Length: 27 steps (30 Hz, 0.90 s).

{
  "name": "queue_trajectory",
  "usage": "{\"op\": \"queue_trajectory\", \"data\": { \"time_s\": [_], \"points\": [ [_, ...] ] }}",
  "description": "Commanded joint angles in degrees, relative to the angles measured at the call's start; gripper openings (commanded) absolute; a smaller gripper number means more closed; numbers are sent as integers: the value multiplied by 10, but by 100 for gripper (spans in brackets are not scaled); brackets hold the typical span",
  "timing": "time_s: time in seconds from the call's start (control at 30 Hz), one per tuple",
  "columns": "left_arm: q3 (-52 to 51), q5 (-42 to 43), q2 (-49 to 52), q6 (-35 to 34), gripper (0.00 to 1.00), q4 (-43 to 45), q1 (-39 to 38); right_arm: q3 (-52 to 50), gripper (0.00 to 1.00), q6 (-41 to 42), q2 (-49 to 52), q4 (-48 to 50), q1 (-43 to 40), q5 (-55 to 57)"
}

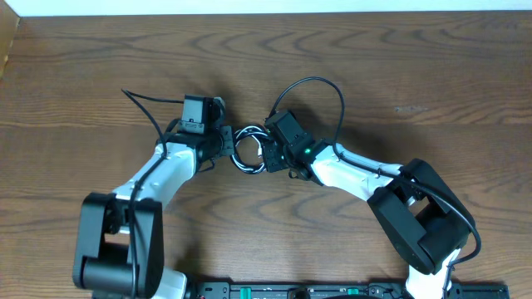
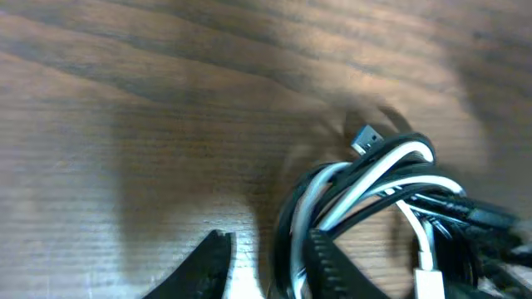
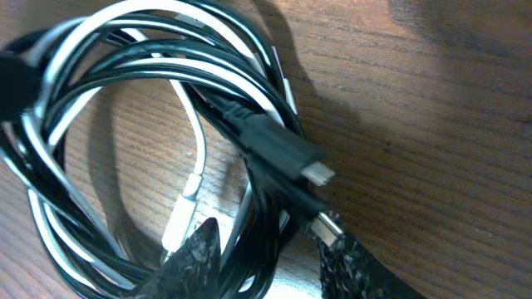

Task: Untangle cables

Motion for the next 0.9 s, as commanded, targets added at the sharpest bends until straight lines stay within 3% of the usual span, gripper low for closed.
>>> {"op": "queue_trajectory", "data": {
  "time_s": [0.0, 0.5, 0.6, 0.73, 0.87],
  "points": [
    [-9, -9, 15, 2, 25, 3, 0, -3, 34, 2, 6, -1, 3, 9],
    [-9, -123, 16, 0, 26, -4, 0, -3, 36, 2, 6, -1, 3, 9],
    [-9, -144, 16, -28, 27, -6, 1, -3, 38, 2, 6, -1, 3, 9],
    [-9, -135, 16, -39, 38, -6, 0, -3, 38, 2, 6, -1, 3, 9],
    [-9, -131, 16, -39, 42, -6, 0, -3, 39, 2, 6, -1, 3, 9]
  ]
}}
